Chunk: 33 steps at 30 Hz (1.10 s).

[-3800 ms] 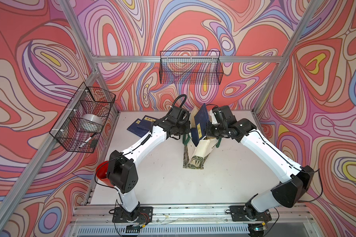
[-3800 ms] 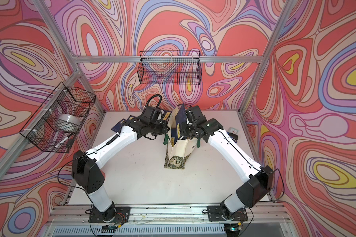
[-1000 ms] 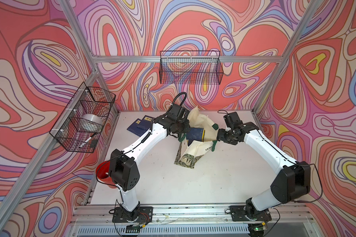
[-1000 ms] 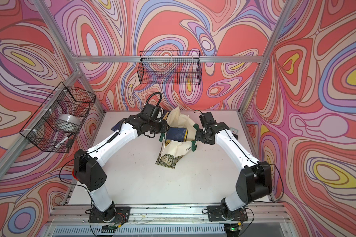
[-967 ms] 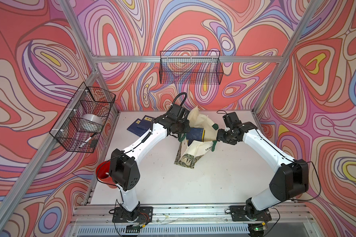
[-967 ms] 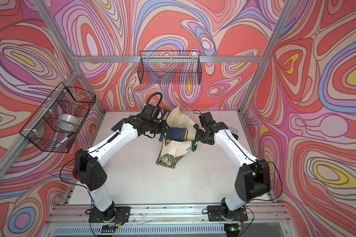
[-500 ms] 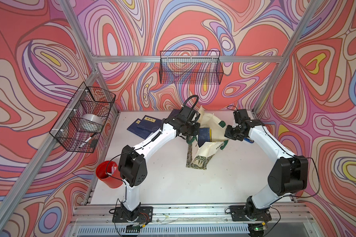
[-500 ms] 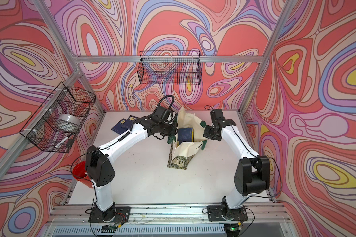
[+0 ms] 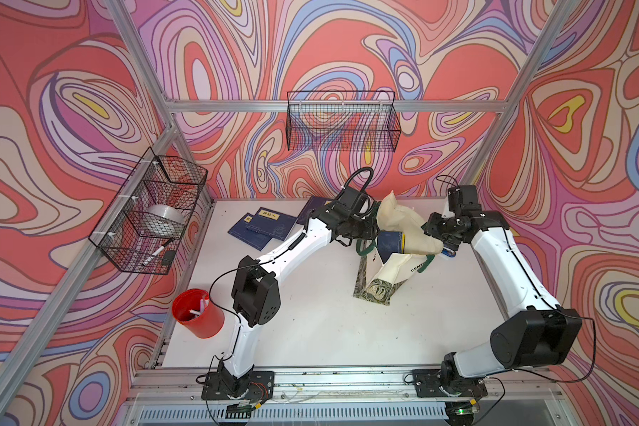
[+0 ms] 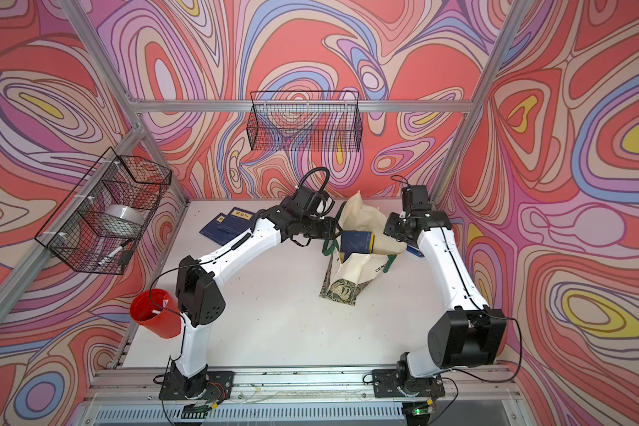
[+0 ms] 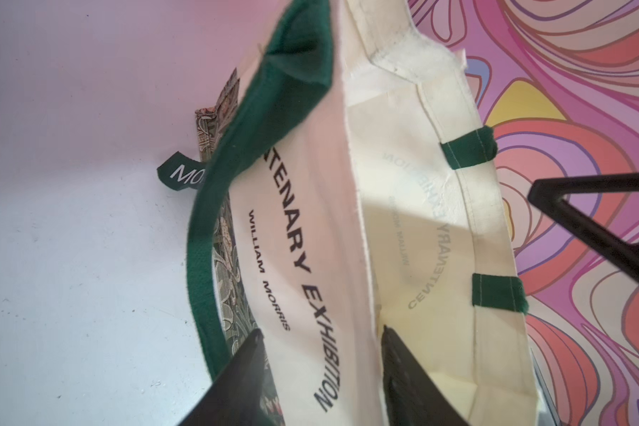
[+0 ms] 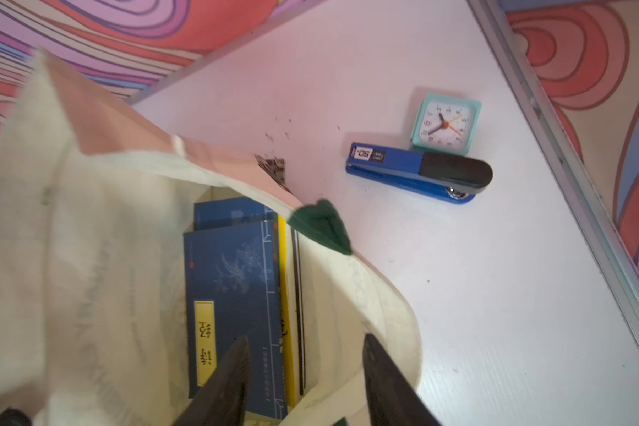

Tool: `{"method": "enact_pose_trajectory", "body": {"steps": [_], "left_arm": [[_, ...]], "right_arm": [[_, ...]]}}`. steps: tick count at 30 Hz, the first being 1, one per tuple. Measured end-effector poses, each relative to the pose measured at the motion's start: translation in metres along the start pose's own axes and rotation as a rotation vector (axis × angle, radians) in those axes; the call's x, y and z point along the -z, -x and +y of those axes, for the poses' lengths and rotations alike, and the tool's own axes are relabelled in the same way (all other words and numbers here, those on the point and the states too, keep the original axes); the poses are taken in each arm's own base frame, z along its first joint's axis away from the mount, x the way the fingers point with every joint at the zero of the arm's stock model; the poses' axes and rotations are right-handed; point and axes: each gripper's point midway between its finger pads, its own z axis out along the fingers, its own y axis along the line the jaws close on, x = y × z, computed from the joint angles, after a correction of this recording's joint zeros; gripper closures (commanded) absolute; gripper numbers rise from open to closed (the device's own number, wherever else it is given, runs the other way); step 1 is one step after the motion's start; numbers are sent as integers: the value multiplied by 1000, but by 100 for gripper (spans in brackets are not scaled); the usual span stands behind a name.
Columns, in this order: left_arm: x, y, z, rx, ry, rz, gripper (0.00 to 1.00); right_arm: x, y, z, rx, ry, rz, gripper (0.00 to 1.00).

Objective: Put the books into the canvas bag
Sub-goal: Move the canvas bag to the center of the board, then move the book to the center of the board.

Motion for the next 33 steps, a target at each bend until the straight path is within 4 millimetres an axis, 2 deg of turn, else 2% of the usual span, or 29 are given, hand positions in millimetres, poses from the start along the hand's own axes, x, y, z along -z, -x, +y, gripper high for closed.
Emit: {"method": "enact_pose_trajectory", "body": {"steps": [4,6,10,13,16,18,21,23,25,29,32,33], "left_arm": [[24,5,-5,-25,-12,-29,37],[41,11,-9,-36,-23,-58,37],[80,27,-5,-34,-38,-135,37],[104,38,21,12,-25,-195,39],[117,41,69,95,35,-235,42],[117,37,107,165,85,-240,44],[109,24,169,287,159,-226,46],[102,17,205,362,194,-211,47],[94,14,232,412,215,-200,47],[71,24,267,445,236,-179,47],[54,40,282,436,238,-183,47],[49,44,286,433,237,-186,47]], "right_arm": [[25,16,15,5,58,-65,50],[36,20,28,22,92,-89,50],[55,17,81,115,181,-115,52],[66,2,137,213,266,-122,52],[62,-20,190,305,332,-115,53],[52,-39,221,353,360,-99,53],[24,-71,268,409,381,-73,54],[-4,-94,299,428,373,-47,53],[-34,-111,324,420,366,-24,52],[-105,-131,346,378,288,3,47],[-155,-131,353,347,223,-17,47],[-166,-130,353,337,211,-24,47]]}}
